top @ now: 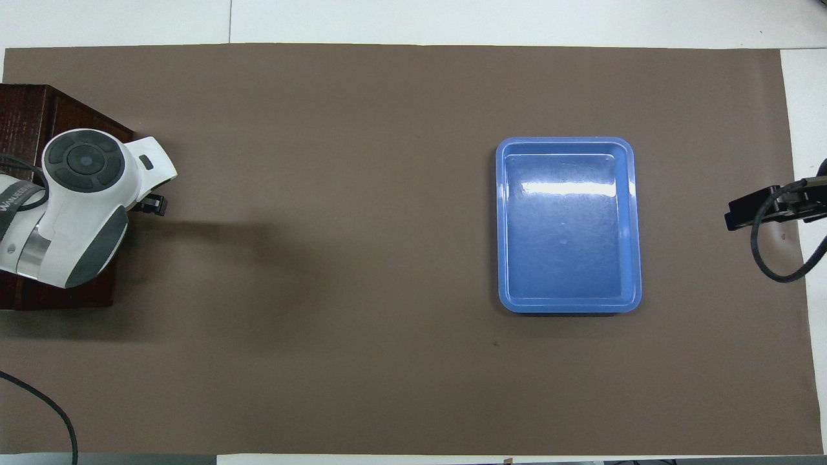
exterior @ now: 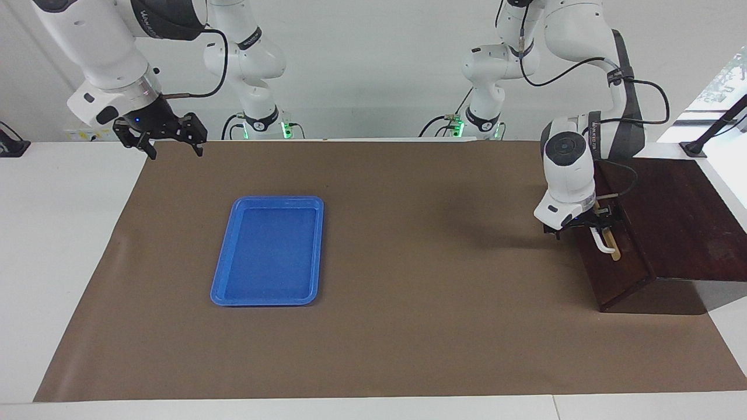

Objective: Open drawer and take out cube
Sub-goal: 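Pull the wooden drawer open with the left gripper, away from the cabinet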

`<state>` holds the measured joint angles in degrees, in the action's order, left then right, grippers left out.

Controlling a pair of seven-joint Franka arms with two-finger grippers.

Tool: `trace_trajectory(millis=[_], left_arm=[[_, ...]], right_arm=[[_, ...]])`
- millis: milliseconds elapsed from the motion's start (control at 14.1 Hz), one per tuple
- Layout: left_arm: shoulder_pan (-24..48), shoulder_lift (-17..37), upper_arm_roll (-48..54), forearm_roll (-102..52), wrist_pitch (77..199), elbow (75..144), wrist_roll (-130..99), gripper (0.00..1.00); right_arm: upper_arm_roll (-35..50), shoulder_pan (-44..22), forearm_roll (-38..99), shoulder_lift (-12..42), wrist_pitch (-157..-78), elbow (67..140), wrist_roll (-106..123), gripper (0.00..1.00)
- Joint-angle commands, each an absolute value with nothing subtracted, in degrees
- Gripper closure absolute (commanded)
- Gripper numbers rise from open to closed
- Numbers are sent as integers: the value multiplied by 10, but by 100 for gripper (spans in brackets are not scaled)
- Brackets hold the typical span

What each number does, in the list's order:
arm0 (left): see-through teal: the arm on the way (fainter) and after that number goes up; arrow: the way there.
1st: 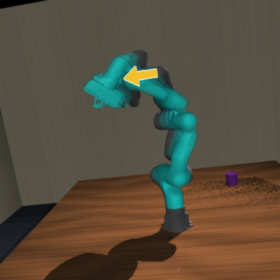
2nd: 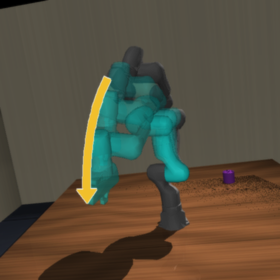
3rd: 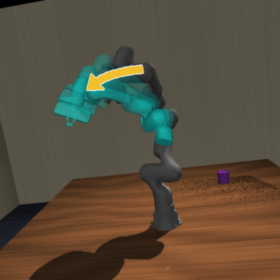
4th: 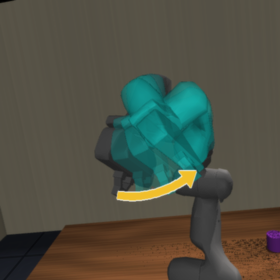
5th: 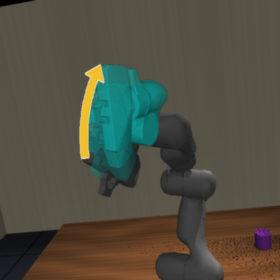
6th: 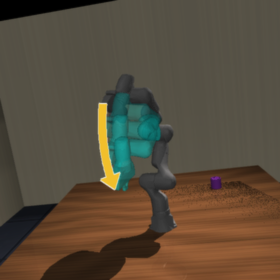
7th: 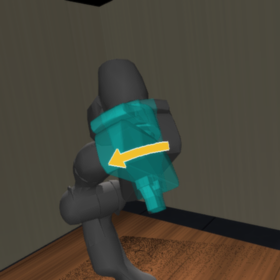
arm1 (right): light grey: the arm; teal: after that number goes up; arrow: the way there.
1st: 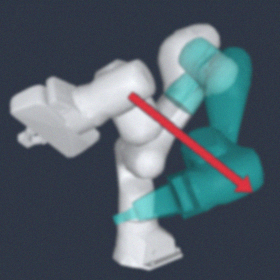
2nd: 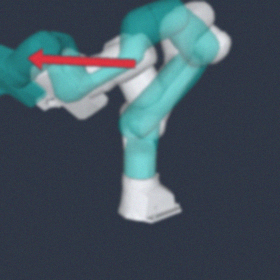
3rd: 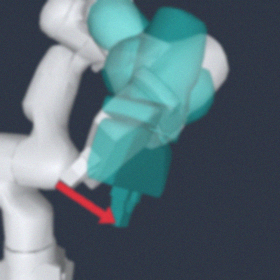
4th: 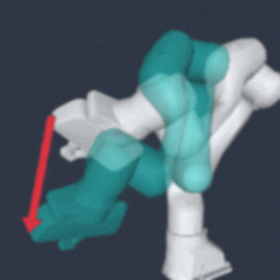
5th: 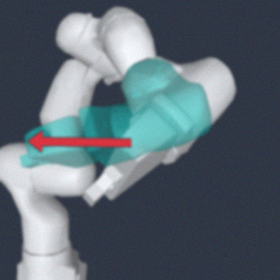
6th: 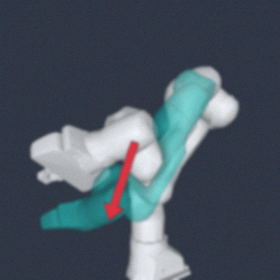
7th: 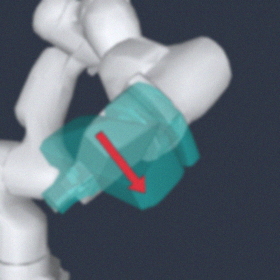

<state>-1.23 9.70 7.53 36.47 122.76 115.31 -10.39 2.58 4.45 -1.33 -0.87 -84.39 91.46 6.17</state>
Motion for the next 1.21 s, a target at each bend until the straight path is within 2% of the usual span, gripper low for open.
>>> trace_trajectory(millis=[0,640,1137], left_arm=[[-4,108,84,364,1256,1168,-117,0],[72,113,85,316,1245,1150,-118,0],[102,117,86,293,1228,1130,-117,0]], right_arm=[[27,48,-14,-13,-851,917,54,0],[27,49,-12,-13,-852,917,54,0],[27,49,-12,-13,-852,917,54,0]])
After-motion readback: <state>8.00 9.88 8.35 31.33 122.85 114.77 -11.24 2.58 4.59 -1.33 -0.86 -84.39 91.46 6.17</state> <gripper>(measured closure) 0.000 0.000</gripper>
